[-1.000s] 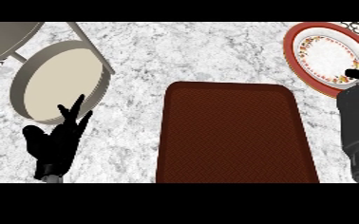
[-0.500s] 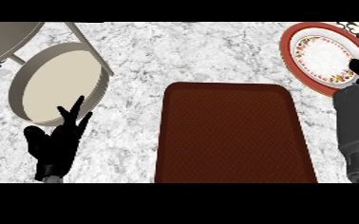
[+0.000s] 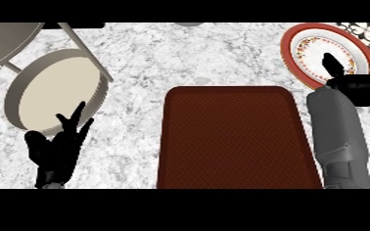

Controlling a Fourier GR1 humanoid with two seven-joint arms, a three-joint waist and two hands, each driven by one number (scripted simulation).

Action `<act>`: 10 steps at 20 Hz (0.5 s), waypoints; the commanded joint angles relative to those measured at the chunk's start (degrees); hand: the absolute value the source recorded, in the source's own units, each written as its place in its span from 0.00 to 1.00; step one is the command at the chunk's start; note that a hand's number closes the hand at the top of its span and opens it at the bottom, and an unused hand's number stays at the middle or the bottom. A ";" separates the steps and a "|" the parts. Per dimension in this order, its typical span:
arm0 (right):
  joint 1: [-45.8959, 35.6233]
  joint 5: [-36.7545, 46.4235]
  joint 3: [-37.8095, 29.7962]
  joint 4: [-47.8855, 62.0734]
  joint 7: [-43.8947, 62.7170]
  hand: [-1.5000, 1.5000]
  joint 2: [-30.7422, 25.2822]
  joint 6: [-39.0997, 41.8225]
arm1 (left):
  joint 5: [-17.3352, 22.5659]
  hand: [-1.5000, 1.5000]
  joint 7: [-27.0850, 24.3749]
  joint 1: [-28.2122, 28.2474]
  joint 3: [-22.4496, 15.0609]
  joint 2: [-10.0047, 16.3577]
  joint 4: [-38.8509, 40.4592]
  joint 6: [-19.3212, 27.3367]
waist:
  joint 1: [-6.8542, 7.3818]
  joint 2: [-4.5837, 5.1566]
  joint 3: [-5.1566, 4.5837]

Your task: Pick the tomato from the tray and place it in the plate

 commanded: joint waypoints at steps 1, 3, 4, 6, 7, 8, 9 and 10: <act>4.24 -7.22 7.93 -3.62 -0.75 0.00 4.05 -3.93 | -0.61 0.50 -0.75 -1.72 -4.84 -4.31 6.13 -1.32 | -1.05 0.84 -0.97; 6.54 -7.95 11.90 -6.16 -1.36 0.00 7.45 -4.41 | 1.76 0.50 2.12 -2.08 -2.32 -2.60 5.50 -2.47 | -0.98 0.68 -1.02; 6.69 -7.36 11.01 -7.77 -1.21 0.00 7.51 -2.93 | 1.66 0.50 -1.57 0.13 -2.87 -2.84 6.21 -3.91 | -1.00 0.63 -1.10; 8.79 -8.51 13.85 -7.38 -0.49 0.00 7.59 -1.78 | 1.10 0.50 0.86 -4.00 -2.25 -2.73 7.44 -2.90 | -1.25 0.71 -1.11; 10.29 -8.38 15.93 -4.24 0.75 0.00 7.62 -4.69 | 1.84 0.50 1.08 -2.39 -2.54 -2.81 6.56 -3.69 | -0.58 0.67 -1.13; 10.40 -9.27 15.88 -8.80 1.05 0.00 7.64 0.19 | 0.82 0.50 3.74 -2.54 -3.17 -2.87 4.00 -2.32 | -1.26 0.40 -1.12; 9.92 -8.41 16.25 -5.09 1.54 0.00 7.66 -2.75 | 1.44 0.50 0.81 -3.90 -2.67 -3.26 7.49 -3.60 | -0.80 0.76 -1.16; 11.73 -8.87 17.28 -8.45 2.02 0.00 7.68 -1.09 | 1.05 0.50 2.80 -4.11 -2.34 -3.63 6.66 -2.00 | -1.40 0.49 -1.17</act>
